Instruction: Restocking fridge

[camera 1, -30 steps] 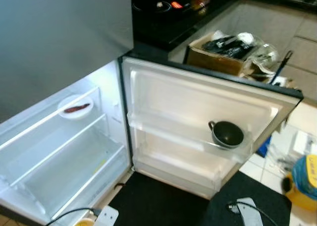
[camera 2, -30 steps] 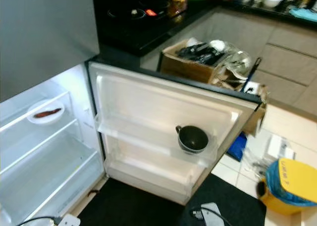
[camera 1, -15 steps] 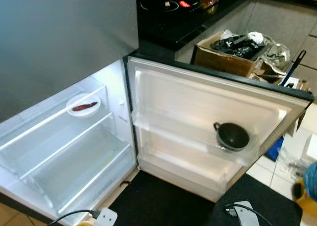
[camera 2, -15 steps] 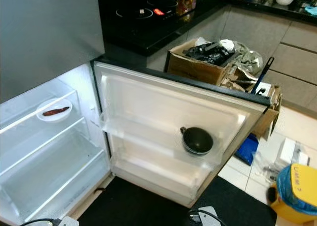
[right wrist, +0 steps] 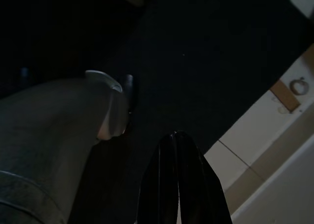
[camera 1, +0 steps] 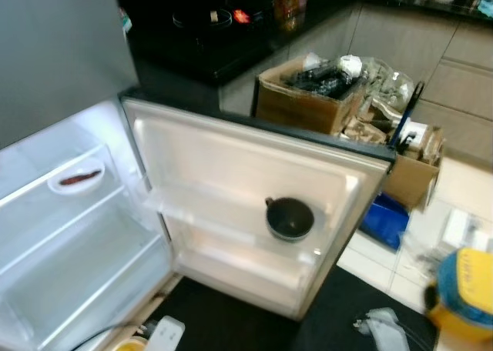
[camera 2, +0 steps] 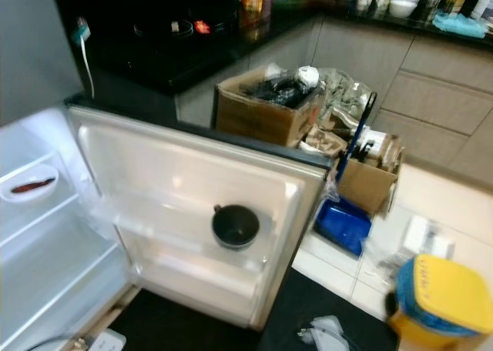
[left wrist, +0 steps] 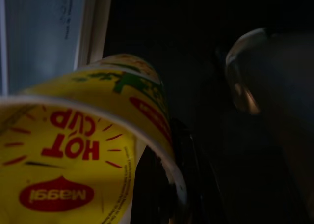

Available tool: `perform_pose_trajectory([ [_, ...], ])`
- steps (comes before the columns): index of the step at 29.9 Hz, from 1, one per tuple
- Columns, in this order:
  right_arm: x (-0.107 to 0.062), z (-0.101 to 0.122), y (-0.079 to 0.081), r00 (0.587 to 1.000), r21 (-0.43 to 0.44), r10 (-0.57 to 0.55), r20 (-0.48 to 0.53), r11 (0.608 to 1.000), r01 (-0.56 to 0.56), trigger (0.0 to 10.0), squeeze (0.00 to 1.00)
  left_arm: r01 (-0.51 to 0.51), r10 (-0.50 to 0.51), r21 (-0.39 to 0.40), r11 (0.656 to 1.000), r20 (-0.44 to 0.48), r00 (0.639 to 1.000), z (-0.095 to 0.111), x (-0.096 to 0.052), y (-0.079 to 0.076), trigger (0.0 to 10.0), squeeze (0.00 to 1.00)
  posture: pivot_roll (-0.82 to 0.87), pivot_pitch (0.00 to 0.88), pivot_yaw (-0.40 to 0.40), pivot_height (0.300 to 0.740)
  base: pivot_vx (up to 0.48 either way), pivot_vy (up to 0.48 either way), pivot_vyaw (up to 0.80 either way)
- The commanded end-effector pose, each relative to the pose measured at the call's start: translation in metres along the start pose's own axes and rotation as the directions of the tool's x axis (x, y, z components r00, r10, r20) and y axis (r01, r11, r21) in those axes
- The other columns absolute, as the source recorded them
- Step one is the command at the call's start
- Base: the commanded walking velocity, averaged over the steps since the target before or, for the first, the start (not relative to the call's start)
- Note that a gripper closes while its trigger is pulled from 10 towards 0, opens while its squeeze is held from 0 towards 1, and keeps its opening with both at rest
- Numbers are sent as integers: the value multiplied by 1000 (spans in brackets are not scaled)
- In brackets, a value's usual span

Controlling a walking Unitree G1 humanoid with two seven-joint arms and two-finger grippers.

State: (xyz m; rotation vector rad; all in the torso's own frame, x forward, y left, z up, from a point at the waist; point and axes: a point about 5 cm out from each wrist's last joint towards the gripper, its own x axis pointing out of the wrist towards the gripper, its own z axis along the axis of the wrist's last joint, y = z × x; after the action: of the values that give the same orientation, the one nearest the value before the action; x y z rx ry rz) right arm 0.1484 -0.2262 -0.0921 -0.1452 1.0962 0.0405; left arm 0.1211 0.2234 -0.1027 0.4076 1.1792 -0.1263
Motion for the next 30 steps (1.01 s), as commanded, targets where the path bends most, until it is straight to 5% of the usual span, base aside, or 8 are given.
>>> perform_pose_trajectory([
  [1,0,1,3,1000,2,19,9,1000,-19,10000,0,-7,7,-2,1000,14,1000,3,0,1,10000,0,-70,43,-25,740,0,0,0],
  [4,0,3,3,999,-3,32,21,999,-32,10000,0,-20,20,-12,1000,37,999,10,1,5,10000,0,-68,44,-25,740,0,0,0],
  [9,0,32,15,953,-51,265,149,964,-260,10000,0,-96,106,-66,993,170,980,52,0,34,10000,0,-67,48,-22,740,0,0,0],
  [13,-1,36,15,943,-61,292,162,956,-285,10000,0,-94,110,-85,992,204,973,61,-1,38,10000,0,-69,49,-22,740,0,0,0],
  [18,-1,37,15,933,-96,330,143,943,-318,10000,0,-65,108,-121,990,394,913,109,-10,59,10000,0,-68,54,-28,740,0,0,0],
  [25,-2,26,22,915,-136,394,89,914,-381,10000,0,-91,94,-34,995,551,829,155,-30,92,10000,0,-65,57,-29,740,0,0,0],
  [30,-3,22,27,891,-139,447,79,890,-434,10000,0,-103,-55,243,965,567,822,179,-48,116,10000,0,-67,58,-25,740,0,0,0],
])
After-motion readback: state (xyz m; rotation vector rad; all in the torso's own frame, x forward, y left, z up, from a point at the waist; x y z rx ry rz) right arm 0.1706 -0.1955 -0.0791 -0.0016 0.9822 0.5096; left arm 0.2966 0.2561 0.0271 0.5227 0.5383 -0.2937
